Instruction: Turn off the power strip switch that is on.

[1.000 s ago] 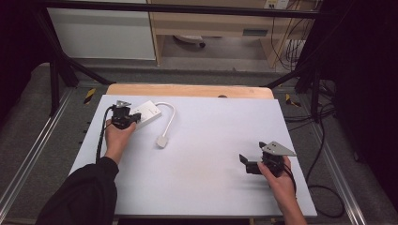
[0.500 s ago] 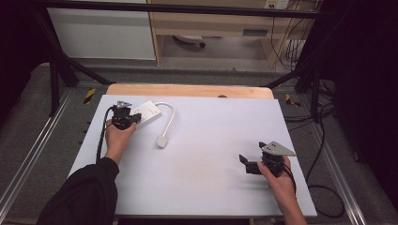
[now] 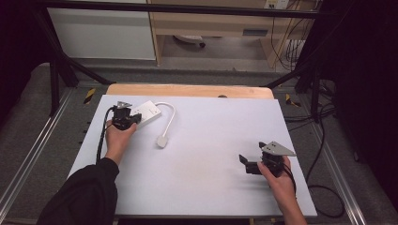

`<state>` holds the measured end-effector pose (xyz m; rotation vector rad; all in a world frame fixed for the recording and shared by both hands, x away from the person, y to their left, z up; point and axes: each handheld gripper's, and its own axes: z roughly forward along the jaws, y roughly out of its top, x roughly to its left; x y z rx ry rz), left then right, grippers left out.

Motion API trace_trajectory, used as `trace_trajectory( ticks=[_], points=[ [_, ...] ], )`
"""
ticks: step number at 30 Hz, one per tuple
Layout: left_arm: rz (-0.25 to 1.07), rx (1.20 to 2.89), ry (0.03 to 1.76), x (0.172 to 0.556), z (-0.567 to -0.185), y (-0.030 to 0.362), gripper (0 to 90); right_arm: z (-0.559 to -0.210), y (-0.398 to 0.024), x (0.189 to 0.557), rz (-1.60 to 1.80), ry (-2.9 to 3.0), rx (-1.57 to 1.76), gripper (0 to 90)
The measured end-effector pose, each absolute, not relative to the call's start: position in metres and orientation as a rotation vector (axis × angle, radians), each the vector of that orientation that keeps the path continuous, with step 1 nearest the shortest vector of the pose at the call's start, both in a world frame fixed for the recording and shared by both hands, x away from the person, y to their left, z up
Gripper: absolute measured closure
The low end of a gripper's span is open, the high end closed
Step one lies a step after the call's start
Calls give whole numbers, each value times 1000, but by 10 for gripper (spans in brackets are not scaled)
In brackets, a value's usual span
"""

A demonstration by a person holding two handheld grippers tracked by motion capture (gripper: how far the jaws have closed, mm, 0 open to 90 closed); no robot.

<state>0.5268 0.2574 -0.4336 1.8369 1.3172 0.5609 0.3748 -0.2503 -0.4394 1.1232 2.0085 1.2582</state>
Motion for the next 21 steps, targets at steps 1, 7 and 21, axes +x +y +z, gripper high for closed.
trace_trajectory(
  ticks=[1,7,21],
  points=[
    [558,1832,1318,527,-434,258,900,-439,-250,375,1258,2008,1123,41],
    [554,1824,1311,525,-435,257,900,-439,-250,375,1257,2013,1119,41],
    [560,1816,1312,525,-437,256,900,-440,-250,375,1254,2021,1114,40]
  ],
)
